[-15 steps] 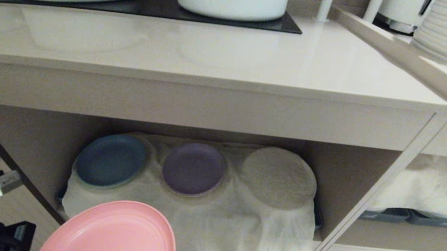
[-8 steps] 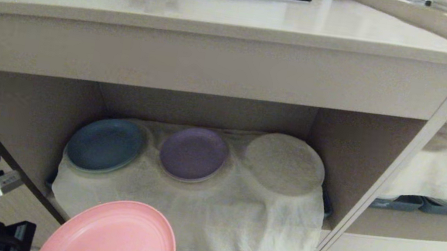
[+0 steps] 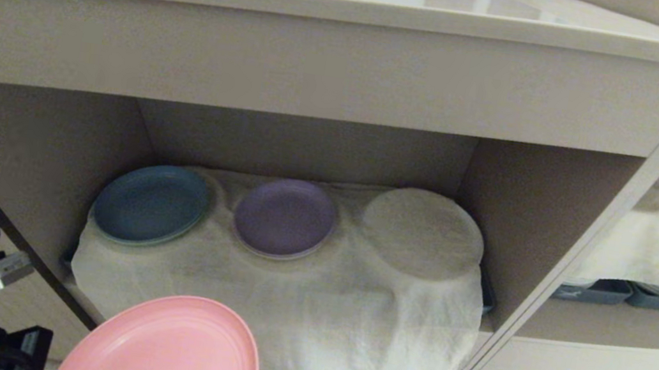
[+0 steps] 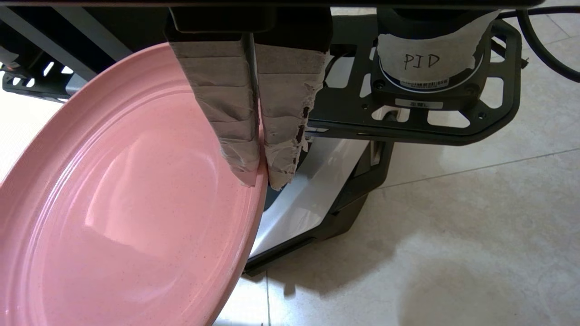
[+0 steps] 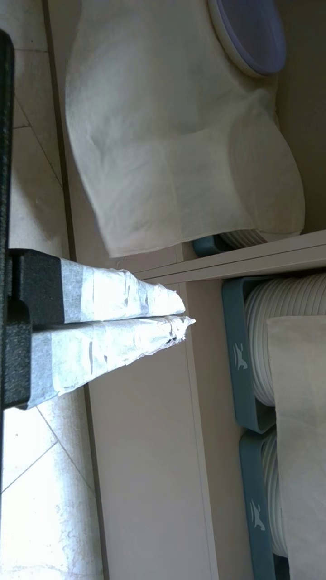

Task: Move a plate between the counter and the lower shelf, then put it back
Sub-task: Put the plate in the cupboard

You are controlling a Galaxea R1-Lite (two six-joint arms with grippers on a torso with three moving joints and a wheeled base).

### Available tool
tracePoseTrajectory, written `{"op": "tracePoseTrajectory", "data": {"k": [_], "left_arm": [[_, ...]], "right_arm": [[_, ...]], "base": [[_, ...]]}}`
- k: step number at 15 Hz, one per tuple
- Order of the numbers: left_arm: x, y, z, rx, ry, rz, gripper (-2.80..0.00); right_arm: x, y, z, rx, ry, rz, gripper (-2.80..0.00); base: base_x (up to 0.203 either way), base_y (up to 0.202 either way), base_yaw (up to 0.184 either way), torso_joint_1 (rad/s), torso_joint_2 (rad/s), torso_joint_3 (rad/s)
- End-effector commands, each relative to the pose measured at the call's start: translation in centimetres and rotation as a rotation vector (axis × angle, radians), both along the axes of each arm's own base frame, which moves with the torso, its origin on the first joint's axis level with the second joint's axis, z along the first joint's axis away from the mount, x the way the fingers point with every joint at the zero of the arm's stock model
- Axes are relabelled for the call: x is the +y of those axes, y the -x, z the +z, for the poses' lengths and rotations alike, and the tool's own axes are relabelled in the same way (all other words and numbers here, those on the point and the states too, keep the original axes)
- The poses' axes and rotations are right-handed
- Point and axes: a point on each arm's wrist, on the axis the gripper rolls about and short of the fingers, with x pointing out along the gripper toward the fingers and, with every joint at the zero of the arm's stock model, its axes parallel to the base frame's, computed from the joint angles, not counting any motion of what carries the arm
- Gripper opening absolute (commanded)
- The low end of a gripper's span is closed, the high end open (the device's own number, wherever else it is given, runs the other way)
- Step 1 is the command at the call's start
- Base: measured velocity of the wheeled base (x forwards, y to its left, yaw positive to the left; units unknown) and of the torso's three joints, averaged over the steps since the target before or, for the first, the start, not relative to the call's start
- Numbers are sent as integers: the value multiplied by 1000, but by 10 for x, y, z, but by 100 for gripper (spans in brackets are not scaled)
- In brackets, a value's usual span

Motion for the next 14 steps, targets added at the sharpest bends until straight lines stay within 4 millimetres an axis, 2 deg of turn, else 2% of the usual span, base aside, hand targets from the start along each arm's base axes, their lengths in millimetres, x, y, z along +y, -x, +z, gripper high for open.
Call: {"op": "tracePoseTrajectory", "data": {"k": [1,14], "left_arm": [[0,0,0,4,2,3,-280],[-1,-5,-1,-54,12,2,-280]], "right_arm": [[0,0,0,1,0,0,-280],[0,0,0,0,0,0,-280]], "base": [[0,0,0,0,0,0],[0,0,0,0,0,0]]}}
